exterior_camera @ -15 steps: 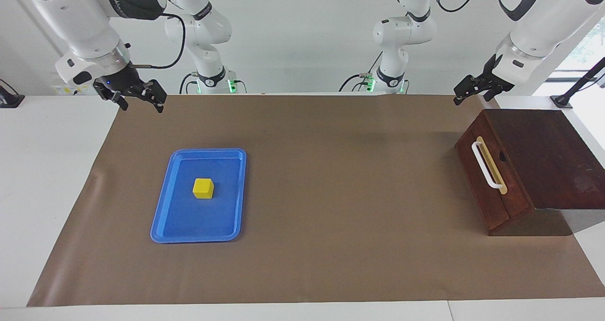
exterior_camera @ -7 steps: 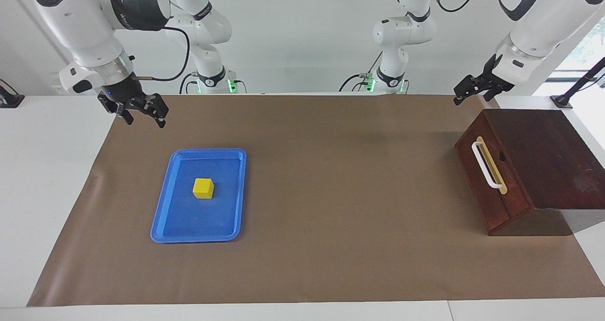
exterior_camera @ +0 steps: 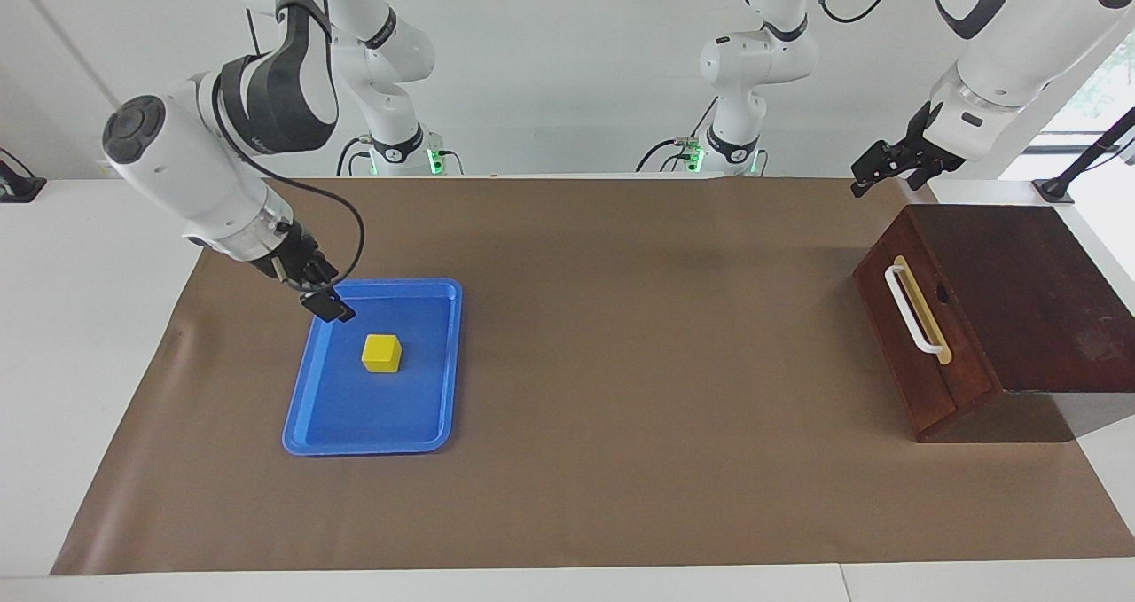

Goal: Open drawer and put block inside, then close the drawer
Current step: 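Move the right gripper over the yellow block in the blue tray, then grasp the yellow block with the right gripper while the left gripper pulls the drawer, then lift the yellow block and carry it toward the left gripper, then grasp the yellow block with the left gripper from the right gripper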

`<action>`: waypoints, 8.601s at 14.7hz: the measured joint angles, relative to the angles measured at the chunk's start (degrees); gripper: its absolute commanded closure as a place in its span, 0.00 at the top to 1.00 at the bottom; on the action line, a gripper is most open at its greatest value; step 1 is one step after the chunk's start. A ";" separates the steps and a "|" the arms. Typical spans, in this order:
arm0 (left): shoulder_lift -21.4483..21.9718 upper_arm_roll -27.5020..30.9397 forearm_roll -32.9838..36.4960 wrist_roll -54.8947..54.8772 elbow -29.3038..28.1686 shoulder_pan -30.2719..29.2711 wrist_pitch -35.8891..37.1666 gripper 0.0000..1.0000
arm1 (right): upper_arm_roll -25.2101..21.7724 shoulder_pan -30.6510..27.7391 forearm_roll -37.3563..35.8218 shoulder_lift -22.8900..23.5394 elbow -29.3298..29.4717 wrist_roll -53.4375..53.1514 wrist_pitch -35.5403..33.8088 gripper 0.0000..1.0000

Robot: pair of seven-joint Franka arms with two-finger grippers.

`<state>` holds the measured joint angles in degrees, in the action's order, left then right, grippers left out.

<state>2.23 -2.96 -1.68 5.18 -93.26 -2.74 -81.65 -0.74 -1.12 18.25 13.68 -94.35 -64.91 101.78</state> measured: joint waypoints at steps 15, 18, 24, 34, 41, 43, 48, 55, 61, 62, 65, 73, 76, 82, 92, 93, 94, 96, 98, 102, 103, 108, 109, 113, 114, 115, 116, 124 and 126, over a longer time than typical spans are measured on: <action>-0.76 -0.55 16.39 2.85 -15.78 1.29 -27.05 1.00 | -0.53 -9.63 22.02 8.07 -8.77 2.59 3.93 0.92; -5.61 -0.61 23.87 7.07 -17.74 3.24 -32.69 1.00 | -0.49 -9.75 22.68 8.02 -10.07 3.90 5.75 0.92; -10.66 -0.12 26.82 9.31 -17.71 3.72 -40.40 1.00 | -0.46 -9.74 26.64 8.08 -14.99 8.63 9.87 0.92; -15.79 0.15 32.23 9.32 -17.18 3.16 -45.02 1.00 | 0.01 -7.85 31.18 8.07 -20.20 11.49 16.64 0.92; -15.81 -0.36 29.89 12.18 -16.28 5.53 -45.53 1.00 | -0.02 -7.71 31.40 7.96 -21.83 13.00 17.90 0.83; -15.81 -0.41 29.83 14.07 -16.27 6.64 -45.52 1.00 | -0.03 -7.71 31.40 7.86 -21.84 13.74 17.91 0.69; -15.81 -0.41 29.83 16.15 -16.27 7.46 -45.52 1.00 | -0.04 -7.77 31.42 7.82 -21.90 16.07 17.91 0.02; -15.81 -0.42 28.82 17.58 -16.12 8.53 -45.53 1.00 | -0.03 -7.74 31.42 7.72 -21.74 17.65 17.90 0.00; -15.81 -0.41 27.60 19.79 -15.97 10.35 -45.53 1.00 | 0.10 -6.62 31.50 7.58 -16.82 15.46 15.50 0.00; -15.81 -0.41 27.49 20.45 -15.97 10.92 -45.53 1.00 | 0.13 -6.00 31.49 7.62 -14.94 13.79 14.40 0.00; -15.84 -0.36 26.54 22.55 -15.97 12.77 -45.53 1.00 | 0.19 -2.29 31.49 8.16 -9.47 10.53 12.84 0.00; -15.94 -0.19 25.23 23.08 -15.97 14.18 -45.52 1.00 | 0.23 15.23 30.44 11.29 -2.49 -10.21 17.93 0.00; -15.97 -0.20 24.66 23.25 -15.08 14.30 -43.96 1.00 | 0.20 20.52 30.22 11.98 -0.43 -16.87 19.29 0.00; -16.24 -0.74 19.52 24.05 -6.30 15.42 -34.10 1.00 | 0.20 25.65 30.01 12.76 1.39 -19.96 20.91 0.00; -19.52 -0.75 7.70 69.98 6.06 16.95 -24.67 1.00 | 0.20 28.46 30.02 14.62 3.64 -20.15 22.11 0.00; -19.70 -0.75 7.05 76.52 6.14 17.57 -24.67 1.00 | 0.20 28.49 30.02 14.62 3.64 -20.15 22.11 0.00; -19.75 -0.80 6.66 83.08 6.21 18.16 -24.67 1.00 | 0.16 28.49 30.02 14.62 3.65 -20.15 22.11 0.00; -19.78 -0.93 4.37 92.22 6.55 19.43 -24.67 1.00 | 0.12 28.48 30.02 14.63 3.65 -20.15 22.11 0.00; -19.82 -0.98 1.79 96.94 6.73 21.94 -25.25 1.00 | 0.12 28.49 30.02 14.63 3.66 -20.15 22.11 0.00; -23.96 -0.91 1.21 106.51 7.46 30.78 -27.25 1.00 | 0.11 28.49 30.02 14.63 3.67 -20.15 22.11 0.00; -25.07 -0.89 1.21 108.17 7.90 31.52 -27.92 1.00 | 0.09 28.49 30.02 14.63 3.67 -20.15 22.11 0.00; -26.00 -0.67 1.22 109.46 8.63 31.84 -28.16 1.00 | 0.01 28.48 30.02 14.66 3.74 -20.15 22.22 0.00; -26.04 -0.68 1.22 109.47 8.62 31.97 -28.16 1.00 | 0.01 28.48 30.02 14.68 3.74 -20.15 22.22 0.00; -26.25 -0.65 1.32 109.57 8.57 32.41 -28.16 0.49 | 0.01 28.48 30.01 14.76 3.74 -20.15 22.21 0.00; -26.25 -0.65 1.38 109.57 8.45 32.41 -27.96 0.25 | -0.01 28.48 30.01 14.78 3.74 -20.17 22.44 0.00; -26.26 -0.67 1.38 109.57 8.27 32.45 -27.74 0.02 | -0.07 28.47 30.01 14.85 3.76 -20.18 23.01 0.00; -26.26 -0.73 1.38 109.58 8.13 32.50 -27.56 0.00 | -0.16 28.47 30.01 14.97 3.80 -20.20 23.46 0.00; -26.29 -0.70 1.51 110.10 8.15 32.52 -27.56 0.00 | -0.15 28.48 30.02 15.04 3.84 -20.56 23.51 0.00; -26.28 -0.69 1.54 110.10 8.22 32.52 -27.51 0.00 | -0.14 28.48 30.02 15.04 3.90 -20.57 23.52 0.00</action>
<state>-24.05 -3.65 -0.14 115.28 -85.04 29.78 -109.16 -0.88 27.36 48.27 28.73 -90.44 -85.48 125.30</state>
